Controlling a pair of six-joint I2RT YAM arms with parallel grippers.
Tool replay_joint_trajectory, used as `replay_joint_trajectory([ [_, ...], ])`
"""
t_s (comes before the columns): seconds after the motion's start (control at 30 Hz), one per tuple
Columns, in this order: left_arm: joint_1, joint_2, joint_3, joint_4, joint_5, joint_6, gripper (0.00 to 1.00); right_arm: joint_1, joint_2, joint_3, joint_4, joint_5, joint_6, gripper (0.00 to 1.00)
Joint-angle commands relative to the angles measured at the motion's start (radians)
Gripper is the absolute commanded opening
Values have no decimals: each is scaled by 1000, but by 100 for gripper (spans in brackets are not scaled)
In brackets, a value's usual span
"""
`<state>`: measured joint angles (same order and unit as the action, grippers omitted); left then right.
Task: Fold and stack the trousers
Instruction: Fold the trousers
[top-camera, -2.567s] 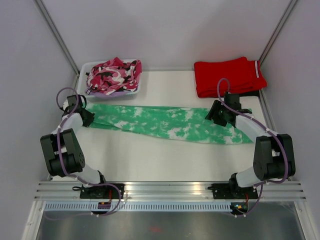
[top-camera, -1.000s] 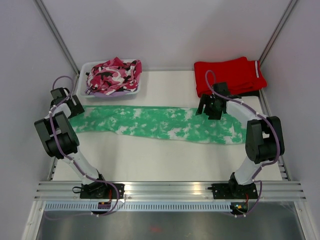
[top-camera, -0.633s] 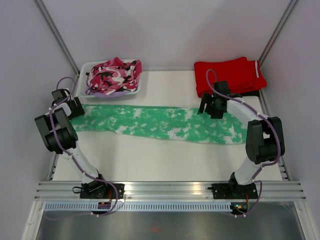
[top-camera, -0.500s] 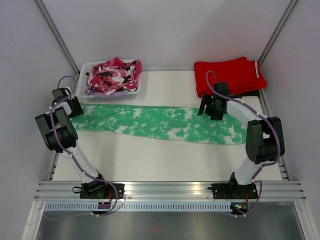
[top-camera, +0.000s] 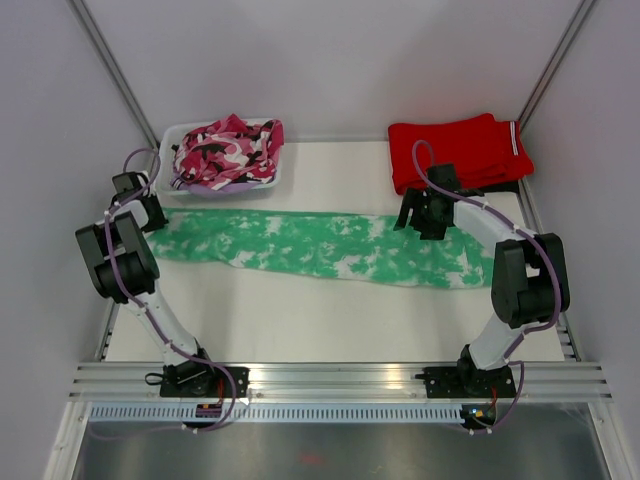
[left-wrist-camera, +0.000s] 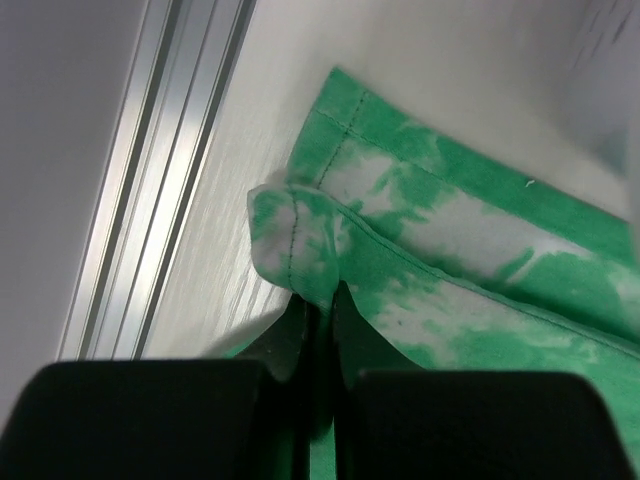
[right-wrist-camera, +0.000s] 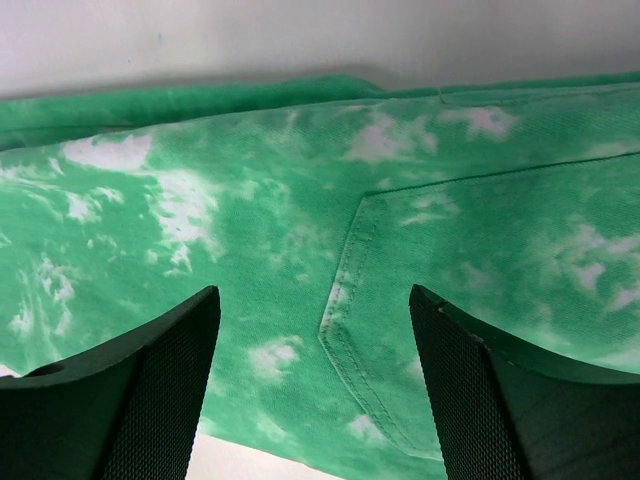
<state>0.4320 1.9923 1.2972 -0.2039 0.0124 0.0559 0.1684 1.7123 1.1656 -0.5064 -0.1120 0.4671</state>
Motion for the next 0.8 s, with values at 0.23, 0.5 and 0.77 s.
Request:
replay_joint_trajectory([
  [0.23,21,-542,-214,-124,49,85,2,98,-48,-84,118,-54,8,83],
  [0.5,-137,-883,-228,-183,221,-123,2,122,-221,-190,152,-2,84,84],
  [0.77,-724,-891,-164,-266,-178,-405,2,-71,-428,-164,72,34,94,89],
])
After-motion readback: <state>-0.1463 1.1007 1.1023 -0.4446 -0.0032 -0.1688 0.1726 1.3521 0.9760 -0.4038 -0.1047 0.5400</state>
